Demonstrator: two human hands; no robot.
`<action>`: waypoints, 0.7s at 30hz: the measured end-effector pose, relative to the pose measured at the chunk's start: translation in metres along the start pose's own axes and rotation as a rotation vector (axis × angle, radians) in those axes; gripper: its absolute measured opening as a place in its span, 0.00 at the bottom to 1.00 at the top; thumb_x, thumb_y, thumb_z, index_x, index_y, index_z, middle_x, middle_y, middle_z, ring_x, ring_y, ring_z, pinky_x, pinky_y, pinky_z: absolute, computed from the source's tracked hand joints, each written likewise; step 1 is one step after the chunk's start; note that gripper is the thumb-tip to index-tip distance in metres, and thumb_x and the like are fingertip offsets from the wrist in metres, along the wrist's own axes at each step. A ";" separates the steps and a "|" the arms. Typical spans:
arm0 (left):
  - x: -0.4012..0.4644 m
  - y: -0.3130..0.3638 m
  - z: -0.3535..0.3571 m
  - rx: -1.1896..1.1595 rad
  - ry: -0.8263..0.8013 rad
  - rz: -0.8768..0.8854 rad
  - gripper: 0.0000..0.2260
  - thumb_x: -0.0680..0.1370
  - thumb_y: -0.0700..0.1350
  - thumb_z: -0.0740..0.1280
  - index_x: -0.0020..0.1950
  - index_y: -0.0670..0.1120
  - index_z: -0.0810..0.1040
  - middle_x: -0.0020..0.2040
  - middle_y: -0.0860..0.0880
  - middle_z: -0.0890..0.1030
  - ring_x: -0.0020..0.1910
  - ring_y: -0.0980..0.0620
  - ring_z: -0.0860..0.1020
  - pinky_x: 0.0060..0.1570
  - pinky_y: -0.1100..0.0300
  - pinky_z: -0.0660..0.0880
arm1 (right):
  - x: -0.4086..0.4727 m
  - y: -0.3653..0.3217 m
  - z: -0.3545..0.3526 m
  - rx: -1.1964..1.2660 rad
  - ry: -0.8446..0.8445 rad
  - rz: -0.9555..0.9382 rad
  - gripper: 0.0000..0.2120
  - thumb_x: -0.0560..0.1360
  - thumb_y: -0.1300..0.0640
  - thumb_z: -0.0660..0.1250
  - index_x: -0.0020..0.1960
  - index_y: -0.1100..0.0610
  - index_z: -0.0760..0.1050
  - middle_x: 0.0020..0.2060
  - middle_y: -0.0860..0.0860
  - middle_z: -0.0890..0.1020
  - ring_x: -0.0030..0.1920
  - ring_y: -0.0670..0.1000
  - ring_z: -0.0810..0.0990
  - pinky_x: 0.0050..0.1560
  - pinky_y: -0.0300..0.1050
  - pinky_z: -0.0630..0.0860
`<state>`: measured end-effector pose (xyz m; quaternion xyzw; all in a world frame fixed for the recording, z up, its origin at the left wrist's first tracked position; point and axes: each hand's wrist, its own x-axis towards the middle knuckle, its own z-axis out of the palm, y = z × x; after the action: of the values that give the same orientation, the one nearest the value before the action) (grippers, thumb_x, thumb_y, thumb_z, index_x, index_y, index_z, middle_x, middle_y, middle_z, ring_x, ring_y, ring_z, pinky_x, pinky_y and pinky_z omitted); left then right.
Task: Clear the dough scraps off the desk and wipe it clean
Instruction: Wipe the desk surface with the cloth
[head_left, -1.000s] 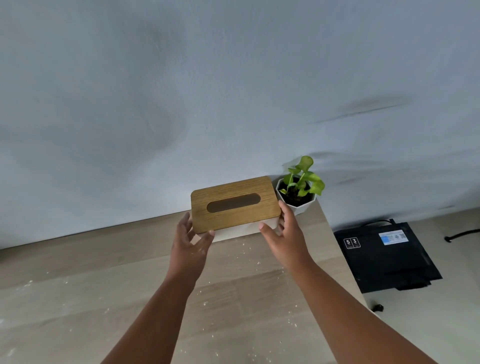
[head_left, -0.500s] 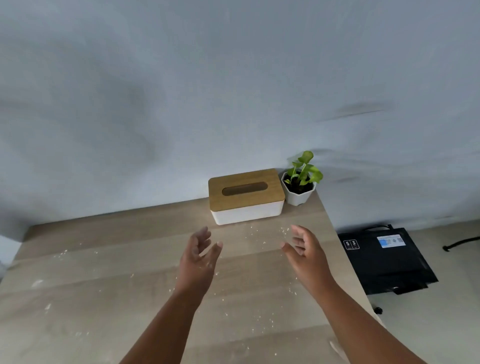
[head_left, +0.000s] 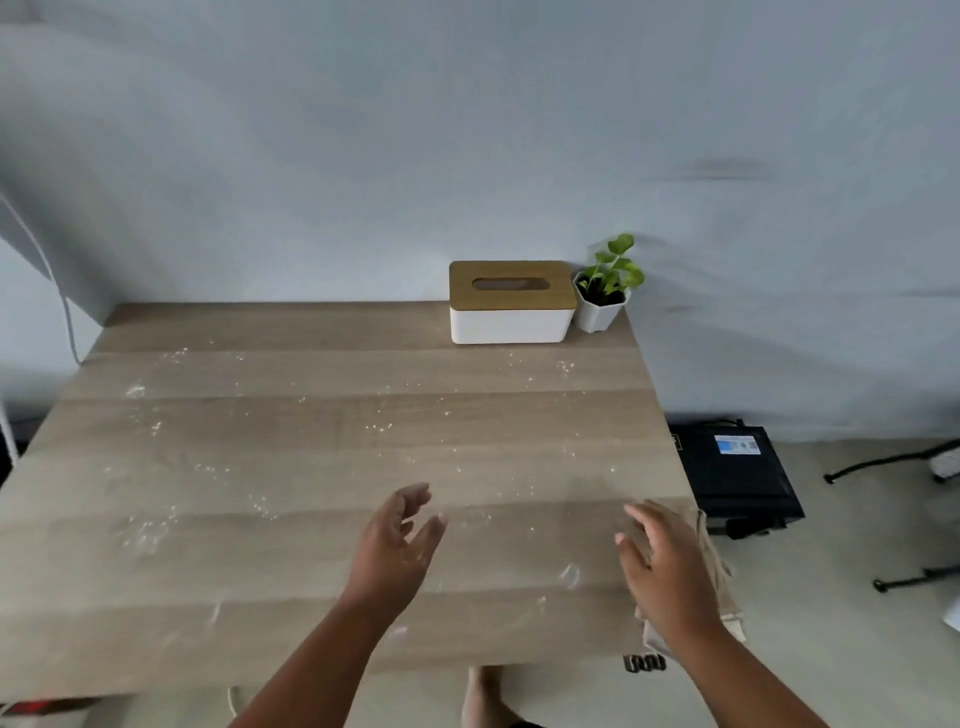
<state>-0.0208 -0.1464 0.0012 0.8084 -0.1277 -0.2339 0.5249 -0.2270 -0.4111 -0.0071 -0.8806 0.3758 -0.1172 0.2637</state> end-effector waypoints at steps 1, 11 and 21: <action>-0.011 -0.005 0.001 0.030 0.004 0.006 0.18 0.78 0.49 0.74 0.67 0.55 0.77 0.62 0.58 0.81 0.62 0.57 0.80 0.64 0.56 0.77 | -0.010 0.007 -0.004 -0.062 -0.004 0.012 0.19 0.78 0.57 0.72 0.68 0.56 0.78 0.68 0.53 0.79 0.70 0.56 0.75 0.71 0.58 0.72; -0.071 -0.038 0.033 0.423 -0.089 0.264 0.23 0.76 0.52 0.75 0.69 0.48 0.78 0.63 0.56 0.78 0.68 0.52 0.74 0.68 0.60 0.68 | -0.039 0.050 -0.007 -0.384 -0.207 0.087 0.27 0.81 0.49 0.66 0.77 0.59 0.69 0.79 0.57 0.67 0.80 0.59 0.62 0.79 0.57 0.61; -0.049 -0.039 0.095 0.706 -0.072 0.316 0.33 0.78 0.62 0.65 0.78 0.45 0.70 0.80 0.44 0.64 0.82 0.43 0.55 0.82 0.48 0.48 | -0.011 0.063 -0.005 -0.436 -0.121 -0.107 0.24 0.82 0.48 0.64 0.77 0.51 0.72 0.77 0.58 0.70 0.76 0.65 0.65 0.74 0.64 0.66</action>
<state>-0.1130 -0.1833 -0.0551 0.9009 -0.3419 -0.1199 0.2389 -0.2748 -0.4413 -0.0383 -0.9408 0.3286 0.0060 0.0828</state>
